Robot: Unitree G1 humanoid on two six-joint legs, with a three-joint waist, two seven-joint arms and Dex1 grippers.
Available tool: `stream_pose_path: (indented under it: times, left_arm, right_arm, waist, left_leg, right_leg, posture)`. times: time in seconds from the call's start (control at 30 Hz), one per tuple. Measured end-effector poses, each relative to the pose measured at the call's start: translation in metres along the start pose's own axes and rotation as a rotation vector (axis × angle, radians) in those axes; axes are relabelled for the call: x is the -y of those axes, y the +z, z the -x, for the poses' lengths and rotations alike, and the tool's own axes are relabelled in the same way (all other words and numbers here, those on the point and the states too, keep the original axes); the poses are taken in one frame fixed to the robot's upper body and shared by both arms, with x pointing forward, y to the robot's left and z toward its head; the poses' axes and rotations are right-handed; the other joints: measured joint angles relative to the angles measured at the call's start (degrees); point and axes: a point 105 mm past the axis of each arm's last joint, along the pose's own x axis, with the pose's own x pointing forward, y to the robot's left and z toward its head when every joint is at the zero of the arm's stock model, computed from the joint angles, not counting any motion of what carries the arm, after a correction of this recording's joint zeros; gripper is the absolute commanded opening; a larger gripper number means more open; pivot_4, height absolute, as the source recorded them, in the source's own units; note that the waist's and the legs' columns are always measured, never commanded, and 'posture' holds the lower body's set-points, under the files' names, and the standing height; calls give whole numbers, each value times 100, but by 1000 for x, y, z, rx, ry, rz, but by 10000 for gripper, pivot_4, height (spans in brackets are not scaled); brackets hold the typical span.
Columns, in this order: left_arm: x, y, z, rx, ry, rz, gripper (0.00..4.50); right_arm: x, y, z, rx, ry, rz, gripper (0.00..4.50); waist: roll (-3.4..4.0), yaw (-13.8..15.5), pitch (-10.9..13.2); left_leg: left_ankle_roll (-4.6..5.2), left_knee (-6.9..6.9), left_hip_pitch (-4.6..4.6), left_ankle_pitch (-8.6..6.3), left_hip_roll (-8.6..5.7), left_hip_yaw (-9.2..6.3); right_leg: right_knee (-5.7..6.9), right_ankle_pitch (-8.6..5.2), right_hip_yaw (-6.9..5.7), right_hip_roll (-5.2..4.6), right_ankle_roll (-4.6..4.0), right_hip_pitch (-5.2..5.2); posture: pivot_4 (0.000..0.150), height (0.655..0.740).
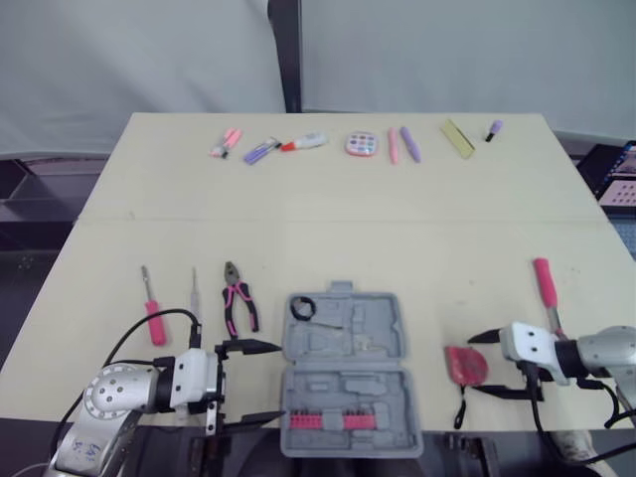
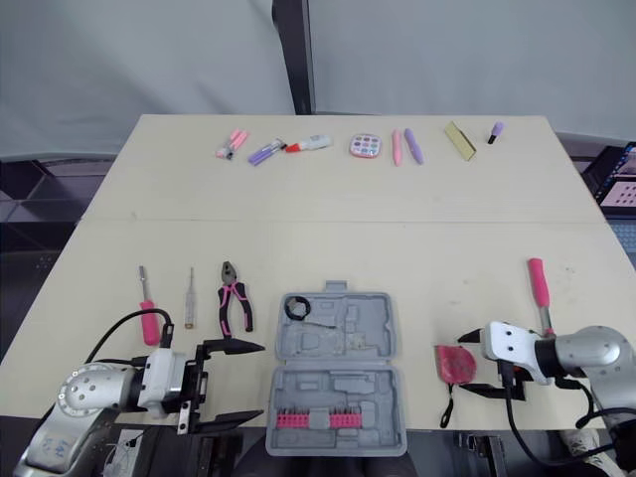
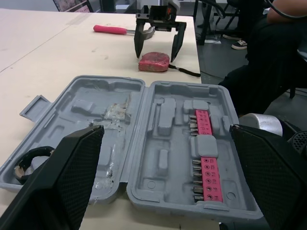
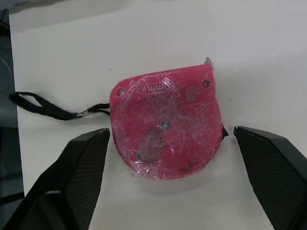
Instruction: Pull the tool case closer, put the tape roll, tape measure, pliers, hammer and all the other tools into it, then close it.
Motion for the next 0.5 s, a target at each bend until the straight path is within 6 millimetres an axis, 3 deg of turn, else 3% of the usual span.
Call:
stream_pose_path:
  times: [0.5]
  left_arm:
    - [-1,8,-6,-3,-3,-11,45000]
  right_arm:
    - [8,-3,-3,-24,-38,5,43893]
  waist:
    - [0,-9,0]
  left_leg:
    - [0,0,0,0,1,1]
  right_leg:
    - [0,0,-1,1,0,0]
  posture:
    - [1500,7134]
